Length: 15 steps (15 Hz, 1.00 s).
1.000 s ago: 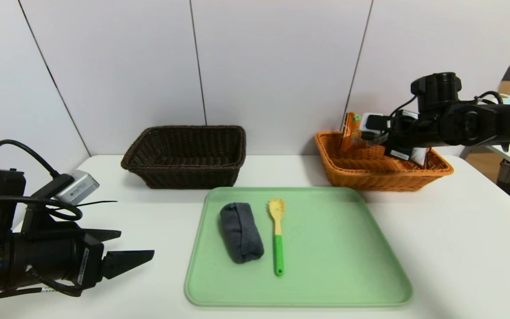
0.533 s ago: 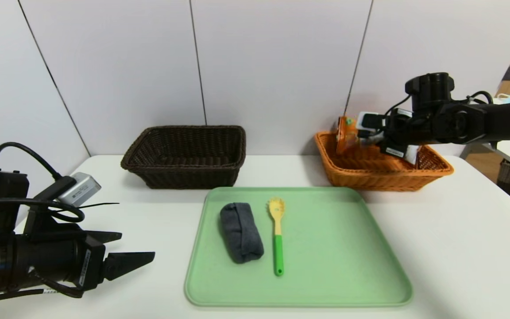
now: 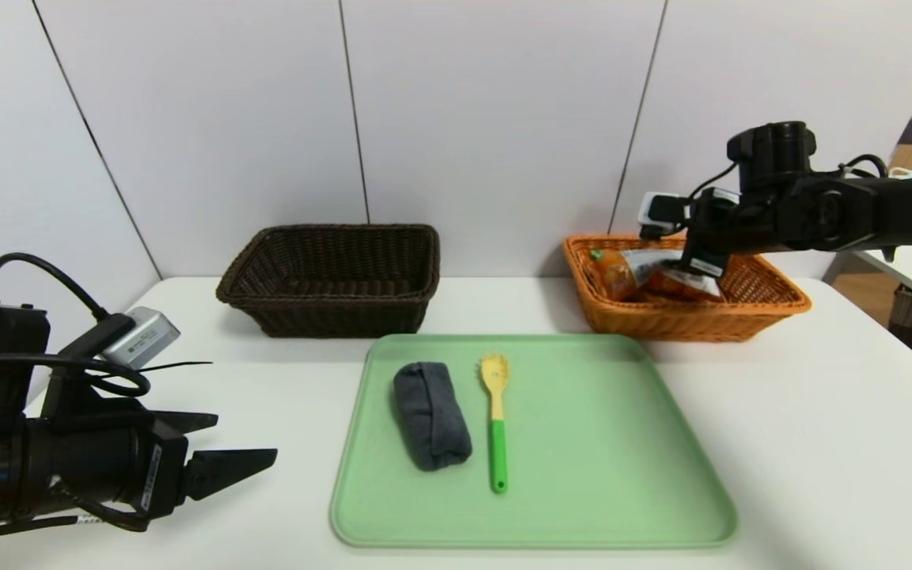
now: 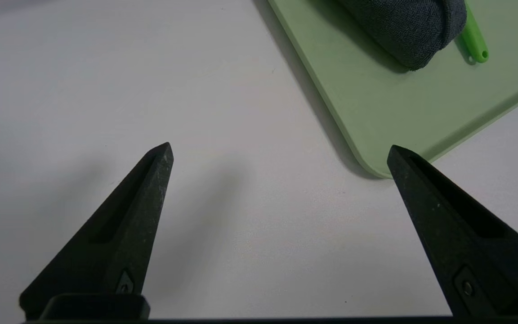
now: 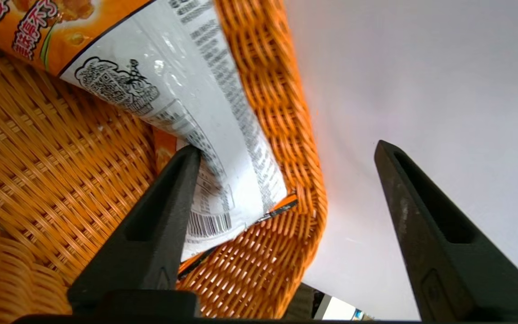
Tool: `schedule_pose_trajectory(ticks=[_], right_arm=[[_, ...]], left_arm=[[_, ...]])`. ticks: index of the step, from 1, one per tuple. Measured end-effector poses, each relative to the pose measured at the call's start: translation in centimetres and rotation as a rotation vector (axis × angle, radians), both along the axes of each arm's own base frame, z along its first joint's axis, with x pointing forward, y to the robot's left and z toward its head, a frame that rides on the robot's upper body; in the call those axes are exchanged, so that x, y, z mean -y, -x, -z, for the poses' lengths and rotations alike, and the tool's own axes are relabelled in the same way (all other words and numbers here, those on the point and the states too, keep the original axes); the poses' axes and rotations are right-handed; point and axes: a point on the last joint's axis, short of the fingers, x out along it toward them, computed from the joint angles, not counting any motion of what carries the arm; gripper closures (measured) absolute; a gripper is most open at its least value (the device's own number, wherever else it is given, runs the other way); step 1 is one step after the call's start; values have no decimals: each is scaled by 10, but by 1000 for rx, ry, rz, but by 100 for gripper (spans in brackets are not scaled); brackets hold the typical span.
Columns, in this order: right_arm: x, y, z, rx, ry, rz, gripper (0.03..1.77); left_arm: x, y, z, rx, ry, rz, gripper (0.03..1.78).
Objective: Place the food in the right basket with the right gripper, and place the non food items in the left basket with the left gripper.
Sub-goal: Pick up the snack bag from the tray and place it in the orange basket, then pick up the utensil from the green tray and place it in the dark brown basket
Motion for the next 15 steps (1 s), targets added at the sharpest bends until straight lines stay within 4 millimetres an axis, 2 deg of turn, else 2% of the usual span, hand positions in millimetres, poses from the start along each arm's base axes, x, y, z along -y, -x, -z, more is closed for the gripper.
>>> schedule_pose_trajectory(ticks=[5, 9, 12, 15], right_arm=[[-1, 30, -35, -57, -135, 70, 28], [-3, 63, -69, -24, -396, 201, 20], [-2, 90, -72, -37, -602, 329, 16], [3, 125, -64, -76, -734, 449, 14]], left_arm=[[0, -1, -3, 31, 8, -1, 12], [0, -3, -5, 59, 11, 2, 12], [1, -5, -8, 86, 22, -1, 12], [1, -8, -11, 107, 27, -2, 12]])
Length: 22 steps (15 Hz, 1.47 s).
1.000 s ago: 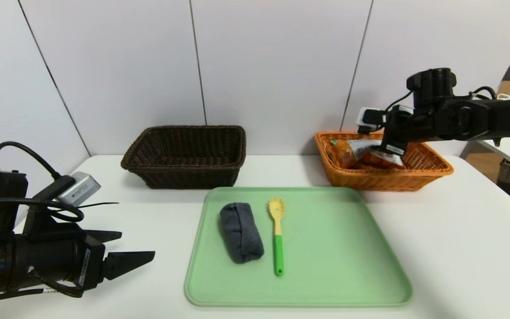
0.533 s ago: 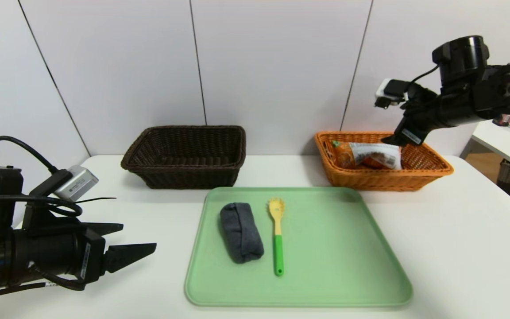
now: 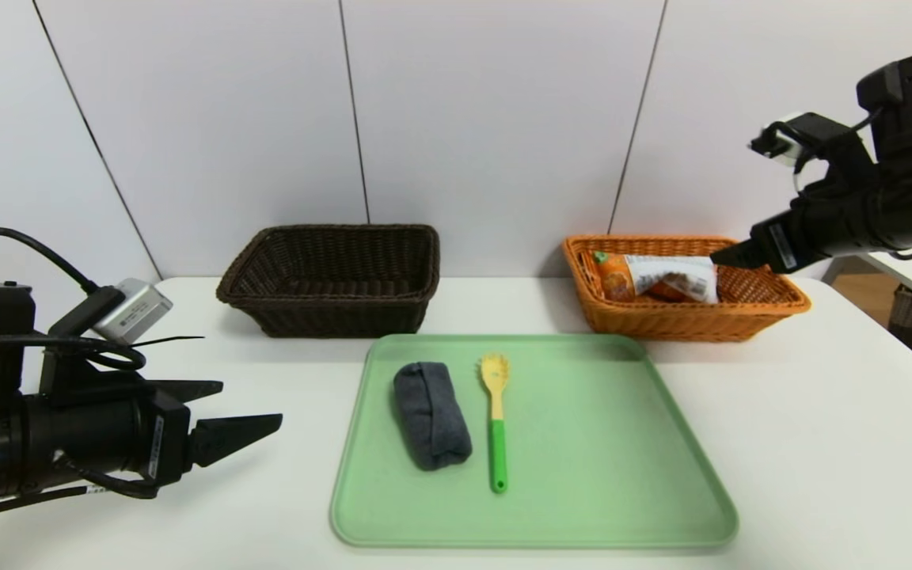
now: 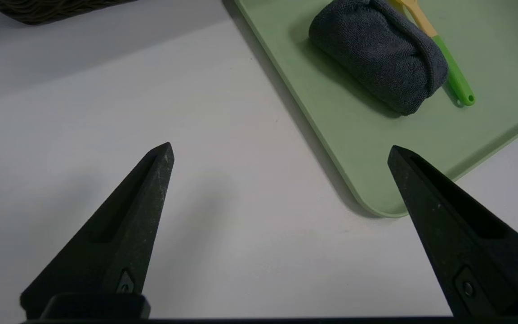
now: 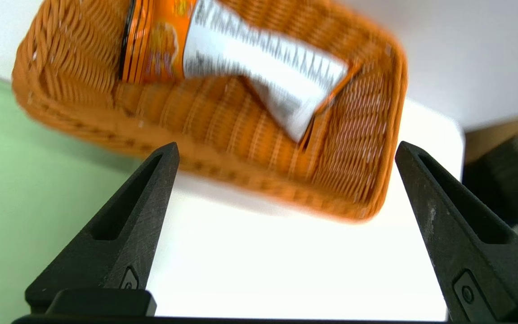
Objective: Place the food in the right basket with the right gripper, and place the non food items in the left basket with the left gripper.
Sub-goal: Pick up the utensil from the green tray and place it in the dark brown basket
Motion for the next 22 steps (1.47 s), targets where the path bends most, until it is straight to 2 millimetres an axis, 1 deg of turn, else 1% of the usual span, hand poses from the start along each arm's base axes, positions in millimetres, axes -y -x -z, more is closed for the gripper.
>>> schedule_pose_trajectory(ticks=[3, 6, 9, 10, 12, 15, 18, 22], right_arm=[[3, 33, 11, -46, -123, 93, 12], [2, 62, 21, -76, -243, 174, 11], [4, 91, 34, -106, -306, 219, 11], [5, 104, 40, -117, -316, 228, 11], [7, 123, 48, -130, -320, 232, 11], [8, 149, 54, -126, -347, 222, 11], [8, 159, 55, -121, -417, 234, 11], [6, 160, 57, -142, -450, 203, 11]], left_arm=[[3, -4, -4, 7, 5, 11, 12], [14, -9, -11, 15, 26, 50, 12], [30, -16, -17, 20, 40, 113, 12], [37, -18, -18, 18, 44, 136, 12], [47, -22, -18, 6, 49, 170, 12], [66, -30, -16, -25, 64, 208, 12], [90, -39, -14, -60, 61, 164, 12], [132, -44, -6, -67, -12, 58, 12]])
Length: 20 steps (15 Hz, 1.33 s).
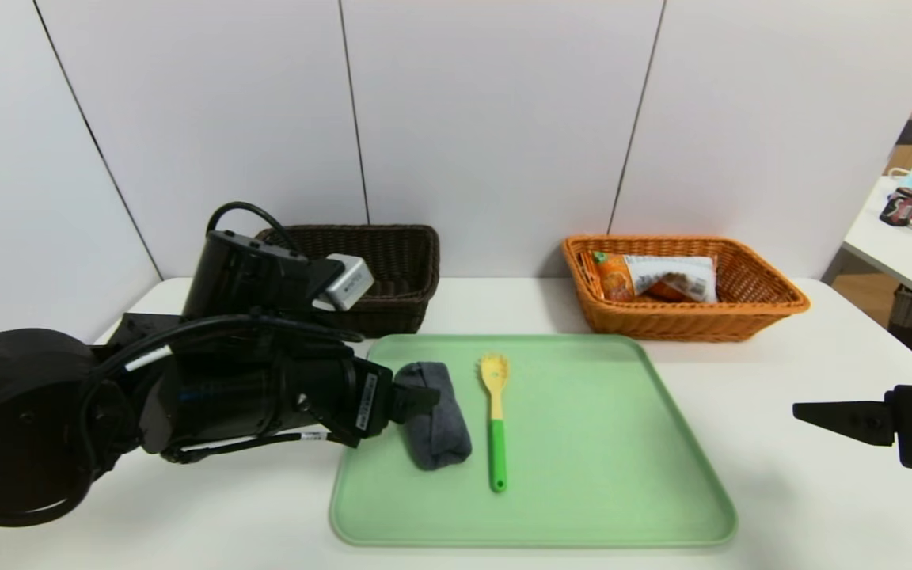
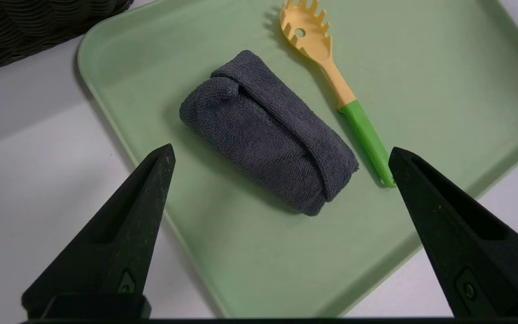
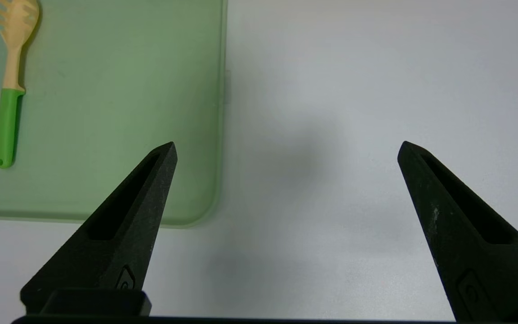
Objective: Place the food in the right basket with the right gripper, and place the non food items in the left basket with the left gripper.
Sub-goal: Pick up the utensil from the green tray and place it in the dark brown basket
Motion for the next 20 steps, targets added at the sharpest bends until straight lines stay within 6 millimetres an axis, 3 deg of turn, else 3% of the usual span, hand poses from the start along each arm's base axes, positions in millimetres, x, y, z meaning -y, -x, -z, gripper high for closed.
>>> schedule_pose_trajectory(ticks=[6, 13, 20], right_arm=[[-2, -11, 2, -28, -7, 5, 11], [-2, -16, 4, -43, -10, 12, 11], [-2, -15, 7, -57, -15, 18, 11]], left_arm=[[45, -4, 2, 6, -7, 53, 12], [114, -14, 6, 18, -53, 10, 12], [144, -19, 23, -15, -124, -49, 12]])
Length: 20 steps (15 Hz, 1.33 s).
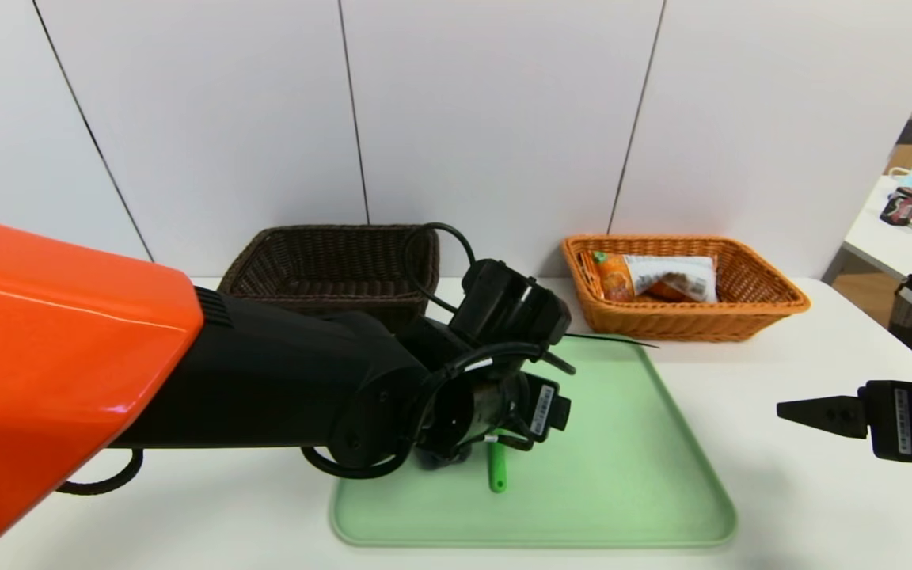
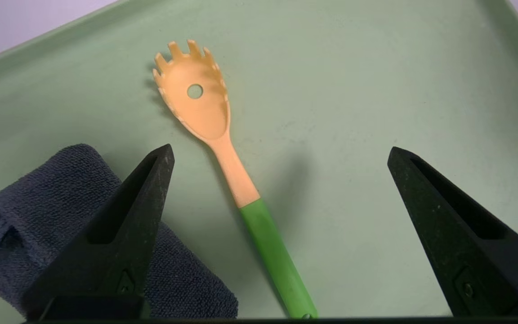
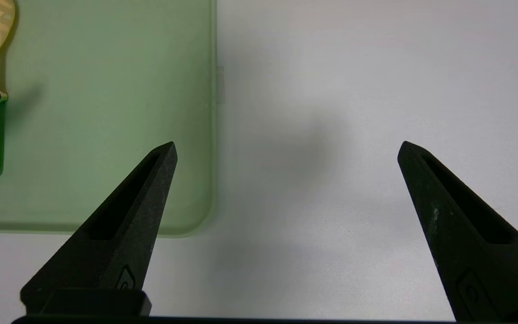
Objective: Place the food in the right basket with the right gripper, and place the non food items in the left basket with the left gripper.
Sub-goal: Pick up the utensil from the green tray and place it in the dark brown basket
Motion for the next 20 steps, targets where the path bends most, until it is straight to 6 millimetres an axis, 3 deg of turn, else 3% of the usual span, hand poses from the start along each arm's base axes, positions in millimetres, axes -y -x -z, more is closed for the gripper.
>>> schedule_pose_trajectory(ticks=[20], right_arm=[[-3, 4, 7, -25, -1, -17, 10]], left_arm=[[20, -1, -8, -242, -101, -142, 12]])
